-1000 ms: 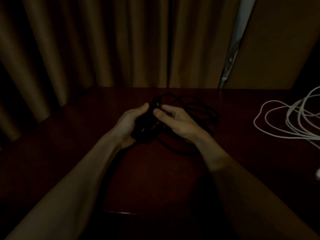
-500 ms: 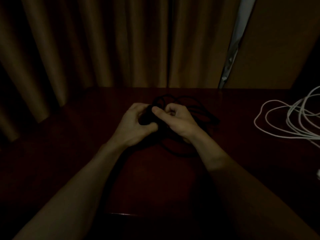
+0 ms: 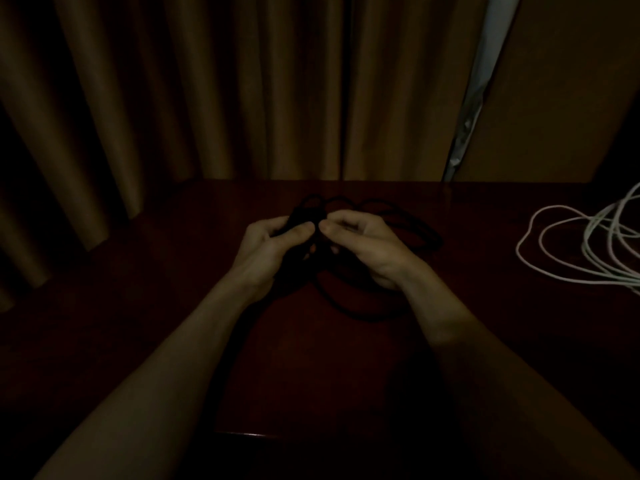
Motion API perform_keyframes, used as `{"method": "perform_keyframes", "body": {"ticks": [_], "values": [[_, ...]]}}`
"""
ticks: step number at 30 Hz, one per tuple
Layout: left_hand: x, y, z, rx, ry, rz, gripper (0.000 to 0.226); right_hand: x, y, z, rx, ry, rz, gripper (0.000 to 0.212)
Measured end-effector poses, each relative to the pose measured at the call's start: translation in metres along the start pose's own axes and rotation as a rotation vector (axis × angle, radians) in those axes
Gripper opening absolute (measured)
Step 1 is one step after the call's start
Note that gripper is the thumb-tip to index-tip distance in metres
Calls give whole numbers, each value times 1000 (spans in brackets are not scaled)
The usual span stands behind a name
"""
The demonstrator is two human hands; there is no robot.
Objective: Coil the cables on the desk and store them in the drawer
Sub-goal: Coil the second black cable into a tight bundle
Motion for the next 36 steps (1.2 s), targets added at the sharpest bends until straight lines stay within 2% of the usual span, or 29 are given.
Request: {"method": "perform_keyframes", "body": {"ticks": [3, 4, 7, 10, 13, 18, 21, 25, 27, 30, 32, 36], "values": [[1, 1, 4, 0, -120, 27, 58, 7, -4, 1, 28, 77, -89, 37], [2, 0, 5, -4, -140, 30, 60, 10, -5, 0, 30, 77, -123, 39], [5, -1, 7, -11, -142, -8, 42, 14, -7, 0, 43, 17, -163, 39], [7, -1, 6, -12, -136, -13, 31, 10, -4, 1, 20, -30, -106, 39], [7, -2, 5, 29, -14, 34, 26, 3, -3, 5, 40, 0, -1, 40], [-1, -1, 12, 216, 434, 102, 33, -2, 2, 7, 22, -11, 133, 47], [1, -6, 23, 297, 500, 136, 52, -3, 2, 7, 35, -25, 160, 60], [15, -8, 22, 366, 659, 35, 76, -4, 1, 5, 40, -39, 188, 71], [13, -7, 23, 404, 694, 67, 76, -2, 1, 3, 25, -72, 182, 64], [7, -6, 23, 397, 632, 114, 62, -2, 0, -1, 1, -100, 193, 46], [2, -3, 18, 325, 500, 119, 52, -3, 0, 0, -4, -119, 178, 41], [-9, 2, 6, 153, 208, 146, 37, -1, 3, 5, 4, -122, 99, 18]]}}
Point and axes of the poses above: each hand's wrist, its own y-axis towards the middle knuckle, its own x-axis out of the palm, z = x × y, the point moved 9 cm from there along y, towards the middle knuckle, and after that the axes turned 13 degrees about -y, right-handed, at the moved point
